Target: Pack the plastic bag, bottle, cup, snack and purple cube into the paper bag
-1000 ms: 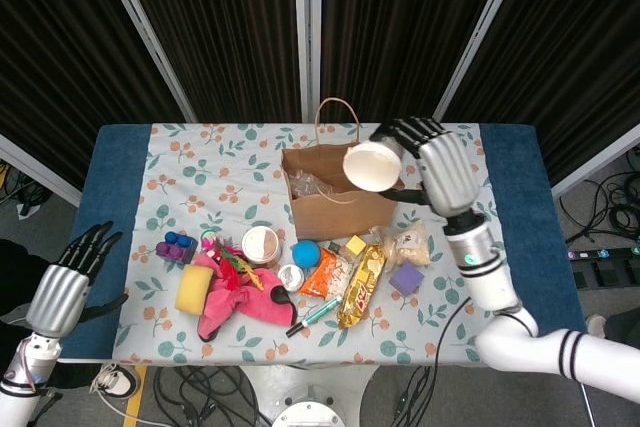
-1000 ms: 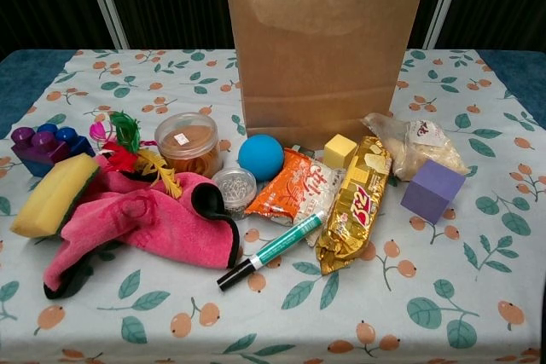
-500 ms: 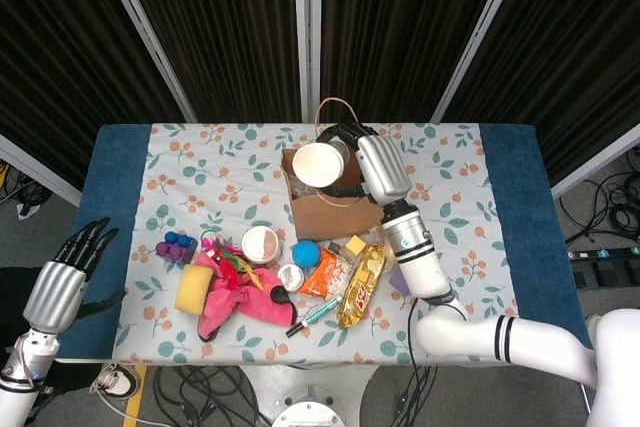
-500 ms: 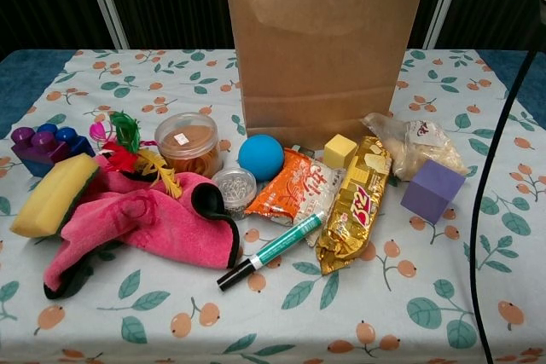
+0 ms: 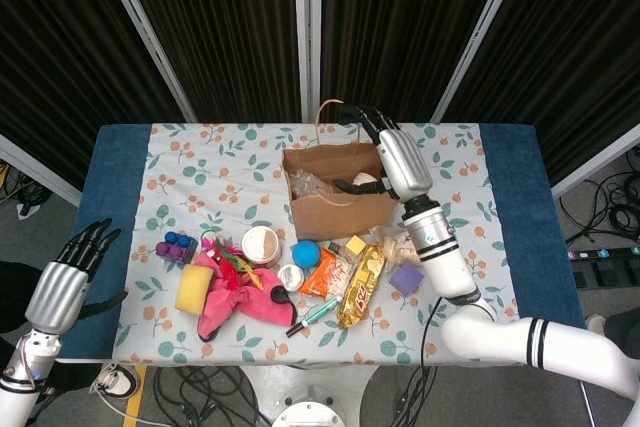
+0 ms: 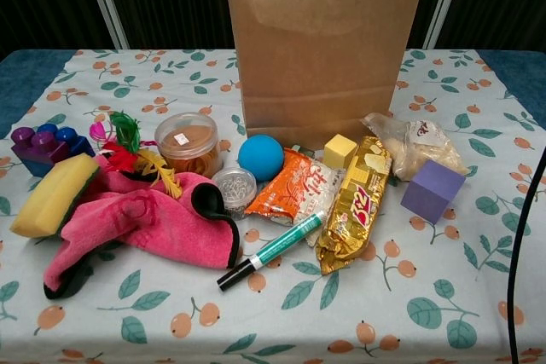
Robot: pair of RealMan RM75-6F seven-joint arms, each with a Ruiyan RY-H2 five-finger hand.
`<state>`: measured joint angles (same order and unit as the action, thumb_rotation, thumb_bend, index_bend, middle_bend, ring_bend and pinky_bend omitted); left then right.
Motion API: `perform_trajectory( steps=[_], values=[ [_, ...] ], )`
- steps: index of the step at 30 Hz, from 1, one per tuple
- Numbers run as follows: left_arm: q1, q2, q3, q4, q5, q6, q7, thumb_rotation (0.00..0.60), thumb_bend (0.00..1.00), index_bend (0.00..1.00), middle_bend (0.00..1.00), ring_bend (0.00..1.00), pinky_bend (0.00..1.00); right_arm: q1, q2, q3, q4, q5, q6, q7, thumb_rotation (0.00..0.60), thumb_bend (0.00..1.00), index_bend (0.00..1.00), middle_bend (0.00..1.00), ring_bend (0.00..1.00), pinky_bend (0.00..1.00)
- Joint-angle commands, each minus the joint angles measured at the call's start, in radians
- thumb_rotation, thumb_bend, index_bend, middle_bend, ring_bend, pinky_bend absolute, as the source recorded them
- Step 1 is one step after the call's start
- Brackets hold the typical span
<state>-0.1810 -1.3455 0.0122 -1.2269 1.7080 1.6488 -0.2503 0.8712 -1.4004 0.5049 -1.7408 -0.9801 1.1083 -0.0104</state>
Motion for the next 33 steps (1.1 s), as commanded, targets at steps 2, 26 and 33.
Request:
perform_trajectory(
  steps=[2,26,33],
  values=[
    [0.002,0.002,0.010,-0.001,0.000,-0.014,0.004,0.600,0.00,0.09,0.08,0.06,0.18,-0.057,0.049,-0.019,-0.051,-0.271,0.141,0.044,0.600,0.00,0.13,0.26,0.08,0.13],
    [0.015,-0.016,0.033,-0.006,0.007,-0.030,0.048,0.600,0.00,0.09,0.08,0.06,0.18,-0.228,0.336,-0.477,-0.004,-1.054,0.017,-0.157,0.600,0.00,0.23,0.27,0.10,0.15],
    [0.017,-0.023,0.033,0.009,0.009,-0.027,0.044,0.600,0.00,0.09,0.08,0.06,0.18,-0.191,0.250,-0.491,0.087,-0.981,-0.098,-0.159,0.600,0.00,0.25,0.27,0.10,0.17]
  ],
)
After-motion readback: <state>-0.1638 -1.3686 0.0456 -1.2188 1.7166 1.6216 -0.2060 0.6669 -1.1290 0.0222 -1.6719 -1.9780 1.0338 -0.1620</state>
